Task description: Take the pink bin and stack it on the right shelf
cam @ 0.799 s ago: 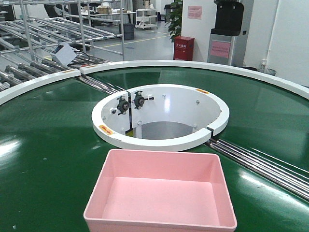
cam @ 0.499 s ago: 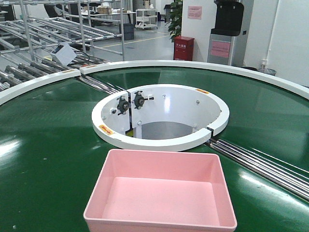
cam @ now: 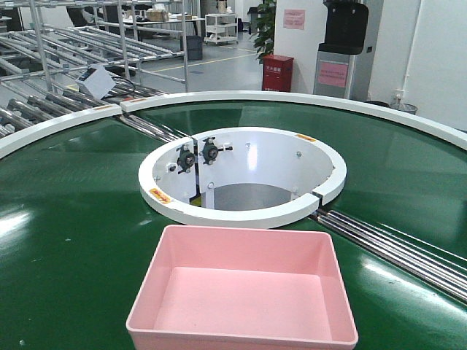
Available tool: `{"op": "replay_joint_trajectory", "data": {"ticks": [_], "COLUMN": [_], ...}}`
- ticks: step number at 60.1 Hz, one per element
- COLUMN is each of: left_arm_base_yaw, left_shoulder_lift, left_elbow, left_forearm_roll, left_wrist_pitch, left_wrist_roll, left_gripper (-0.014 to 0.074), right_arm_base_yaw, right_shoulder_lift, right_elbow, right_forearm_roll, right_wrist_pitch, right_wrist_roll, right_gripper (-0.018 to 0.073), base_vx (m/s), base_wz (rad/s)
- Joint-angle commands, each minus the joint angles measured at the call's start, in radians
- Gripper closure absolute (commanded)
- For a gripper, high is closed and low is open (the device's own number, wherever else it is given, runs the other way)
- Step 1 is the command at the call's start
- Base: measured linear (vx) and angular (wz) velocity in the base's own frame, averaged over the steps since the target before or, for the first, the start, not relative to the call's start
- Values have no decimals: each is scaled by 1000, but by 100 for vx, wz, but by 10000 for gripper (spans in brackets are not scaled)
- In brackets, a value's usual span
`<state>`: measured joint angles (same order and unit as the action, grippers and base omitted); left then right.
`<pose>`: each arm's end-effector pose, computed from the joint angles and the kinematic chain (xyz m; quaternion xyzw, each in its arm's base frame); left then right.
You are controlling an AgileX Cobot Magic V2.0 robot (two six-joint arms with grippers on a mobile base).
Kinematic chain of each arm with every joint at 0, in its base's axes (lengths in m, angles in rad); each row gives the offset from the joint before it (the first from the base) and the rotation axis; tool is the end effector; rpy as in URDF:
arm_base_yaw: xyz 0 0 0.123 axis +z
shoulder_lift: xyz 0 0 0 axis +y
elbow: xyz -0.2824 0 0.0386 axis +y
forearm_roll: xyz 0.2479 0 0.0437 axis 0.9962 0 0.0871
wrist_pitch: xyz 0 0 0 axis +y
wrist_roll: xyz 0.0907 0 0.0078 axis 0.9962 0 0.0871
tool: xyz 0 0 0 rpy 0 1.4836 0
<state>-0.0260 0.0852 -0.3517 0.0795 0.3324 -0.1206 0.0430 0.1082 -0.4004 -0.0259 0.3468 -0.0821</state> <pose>0.0406 0.0013 0.2948 -0.0161 0.6990 -0.0165 0.7147 0.0392 0.0009 0.3080 -0.0488 0.6937 -0.0259 0.7181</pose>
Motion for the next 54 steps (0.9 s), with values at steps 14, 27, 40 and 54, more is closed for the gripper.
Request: {"op": "replay_joint_trajectory", "data": {"ticks": [14, 27, 40, 54], "left_arm_base_yaw": [-3, -3, -134, -247], "left_shoulder_lift": [285, 492, 682, 984], "left_elbow": [-213, -259, -358, -504], "left_forearm_roll": [-7, -91, -245, -257], "left_wrist_pitch": [302, 375, 413, 407], "left_wrist_roll": [-34, 145, 345, 381], "left_gripper": [563, 183, -99, -102], "right_arm_base_yaw": [-5, -5, 107, 168], "right_shoulder_lift": [365, 578, 785, 1050], "right_elbow": [-216, -216, -338, -562], "right_forearm_roll": [10, 51, 85, 78], "right_wrist_pitch": [313, 337, 433, 521], "right_wrist_roll": [-8, -89, -143, -107], "right_gripper": [545, 151, -169, -130], "base_vx": [0, 0, 0, 0], "base_wz": [0, 0, 0, 0]}}
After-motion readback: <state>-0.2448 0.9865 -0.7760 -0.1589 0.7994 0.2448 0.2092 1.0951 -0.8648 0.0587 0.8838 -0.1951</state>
